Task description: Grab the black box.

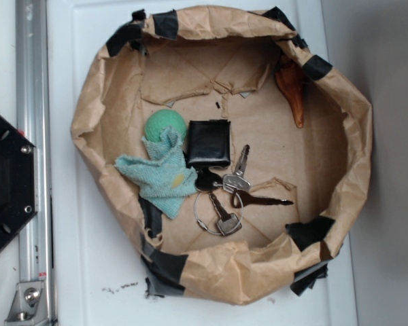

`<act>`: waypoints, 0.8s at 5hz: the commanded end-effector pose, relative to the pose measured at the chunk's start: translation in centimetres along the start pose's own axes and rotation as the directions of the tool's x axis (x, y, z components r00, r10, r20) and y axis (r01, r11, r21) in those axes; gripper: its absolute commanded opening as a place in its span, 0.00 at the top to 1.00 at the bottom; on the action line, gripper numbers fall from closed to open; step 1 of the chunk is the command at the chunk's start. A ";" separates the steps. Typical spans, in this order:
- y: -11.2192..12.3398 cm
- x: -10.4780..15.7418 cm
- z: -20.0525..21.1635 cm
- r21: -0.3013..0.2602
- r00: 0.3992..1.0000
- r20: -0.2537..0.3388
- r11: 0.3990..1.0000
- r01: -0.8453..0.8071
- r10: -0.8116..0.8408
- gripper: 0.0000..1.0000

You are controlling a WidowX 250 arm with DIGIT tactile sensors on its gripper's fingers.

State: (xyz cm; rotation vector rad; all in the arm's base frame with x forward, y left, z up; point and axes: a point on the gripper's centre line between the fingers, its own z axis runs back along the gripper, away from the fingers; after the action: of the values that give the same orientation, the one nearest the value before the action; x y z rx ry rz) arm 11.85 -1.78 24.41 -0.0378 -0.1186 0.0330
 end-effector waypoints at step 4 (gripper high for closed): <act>4.9 12.0 -12.0 -0.083 0.994 -0.057 0.992 -0.094 0.090 0.00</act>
State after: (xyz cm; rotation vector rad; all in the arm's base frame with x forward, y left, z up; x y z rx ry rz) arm 24.61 2.78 12.86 -0.1252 -0.0186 0.1344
